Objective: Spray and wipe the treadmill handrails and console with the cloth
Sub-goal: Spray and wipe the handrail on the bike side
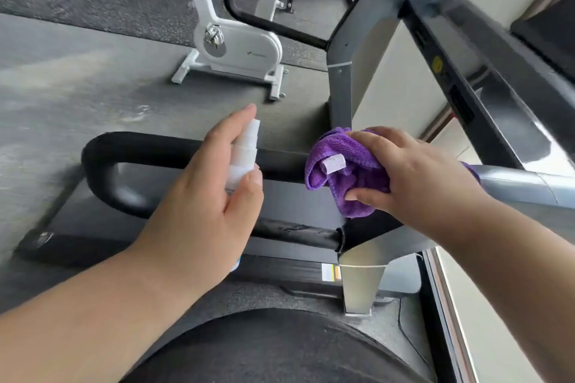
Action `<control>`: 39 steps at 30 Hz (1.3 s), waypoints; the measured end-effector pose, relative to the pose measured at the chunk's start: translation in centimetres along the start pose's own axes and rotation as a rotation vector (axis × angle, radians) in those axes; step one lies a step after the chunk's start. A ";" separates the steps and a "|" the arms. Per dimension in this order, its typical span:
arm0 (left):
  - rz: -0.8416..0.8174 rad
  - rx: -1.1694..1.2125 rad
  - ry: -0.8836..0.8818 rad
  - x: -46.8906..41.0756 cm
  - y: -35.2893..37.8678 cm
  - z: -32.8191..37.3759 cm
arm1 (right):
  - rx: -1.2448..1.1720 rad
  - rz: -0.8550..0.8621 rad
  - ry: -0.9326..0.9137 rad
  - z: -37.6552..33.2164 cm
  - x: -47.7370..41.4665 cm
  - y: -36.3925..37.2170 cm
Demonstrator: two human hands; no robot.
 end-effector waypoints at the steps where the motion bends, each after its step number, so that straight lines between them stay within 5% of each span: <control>1: 0.028 0.005 -0.020 0.5 0.0 -0.1 | 0.017 0.017 -0.019 -0.2 0.0 0.0; 19: 0.238 -0.003 -0.186 6.1 -3.4 -3.8 | 0.113 -0.015 -0.183 -14.0 -8.2 0.4; 30: 0.201 0.003 -0.151 7.0 -11.1 -8.4 | 0.024 -0.099 -0.221 -26.2 -16.4 0.3; 39: 0.112 -0.010 -0.077 5.2 -12.7 -8.5 | 0.057 -0.155 -0.269 -29.1 -18.2 0.8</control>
Point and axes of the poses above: each hand's wrist, its own x-axis away from the middle knuckle, its own y-axis out of the palm, z = x × y, the point moved 10 cm from there along -x, towards the middle knuckle, and after that the axes turned 12 degrees about -z, right-handed, at the moved point
